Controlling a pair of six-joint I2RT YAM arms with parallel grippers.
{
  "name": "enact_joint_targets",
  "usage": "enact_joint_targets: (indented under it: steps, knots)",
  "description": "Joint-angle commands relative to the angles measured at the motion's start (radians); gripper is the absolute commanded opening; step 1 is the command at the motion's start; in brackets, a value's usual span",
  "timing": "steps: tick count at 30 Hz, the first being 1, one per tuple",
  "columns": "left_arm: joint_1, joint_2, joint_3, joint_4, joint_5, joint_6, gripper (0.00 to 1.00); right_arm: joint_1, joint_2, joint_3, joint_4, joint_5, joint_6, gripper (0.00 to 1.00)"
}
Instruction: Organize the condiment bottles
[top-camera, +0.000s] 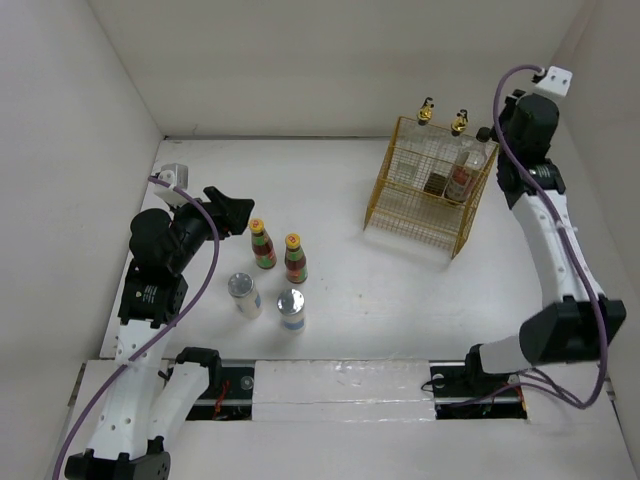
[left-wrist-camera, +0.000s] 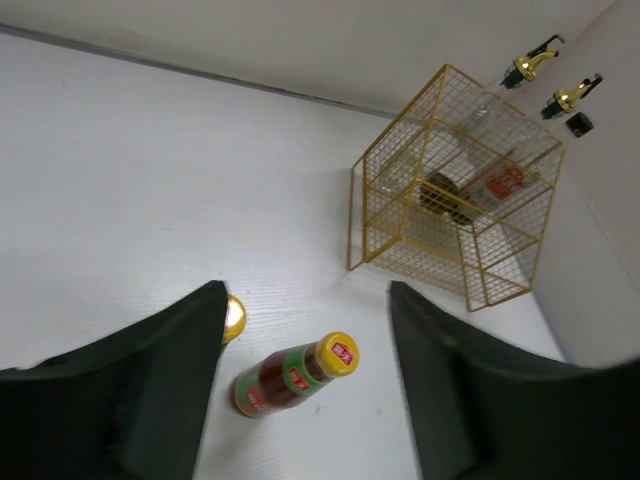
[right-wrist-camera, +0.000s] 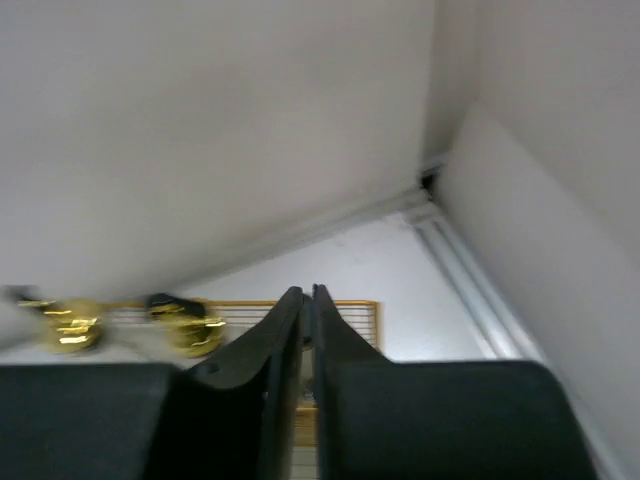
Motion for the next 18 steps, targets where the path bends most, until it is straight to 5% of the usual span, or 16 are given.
enact_joint_targets:
  steps: [1,3,6,8,9,12,18]
  knots:
    - [0.005,-0.012,-0.005,0.052,0.011,0.010,0.57,0.086,-0.196,-0.072,0.083,-0.092,-0.018,0.09]
    - [0.005,-0.012,-0.005,0.052,-0.017,0.010,0.45,0.166,-0.235,-0.124,0.092,-0.212,-0.045,0.01]
    - [0.005,-0.012,-0.005,0.043,-0.028,0.010,0.38,0.328,-0.264,-0.248,0.101,-0.348,-0.067,0.04]
    - [0.005,-0.012,-0.005,0.043,-0.038,0.010,0.39,0.462,-0.273,-0.320,0.129,-0.450,-0.091,0.22]
    - [0.005,-0.012,-0.005,0.043,-0.038,0.010,0.42,0.511,-0.274,-0.369,0.129,-0.466,-0.104,0.40]
    - [0.005,-0.012,-0.005,0.030,-0.049,0.010,0.58,0.699,-0.248,-0.438,0.167,-0.466,-0.160,0.74]
    - [0.005,-0.003,0.005,0.030,-0.069,0.010,0.67,0.930,-0.081,-0.394,0.178,-0.367,-0.231,0.91]
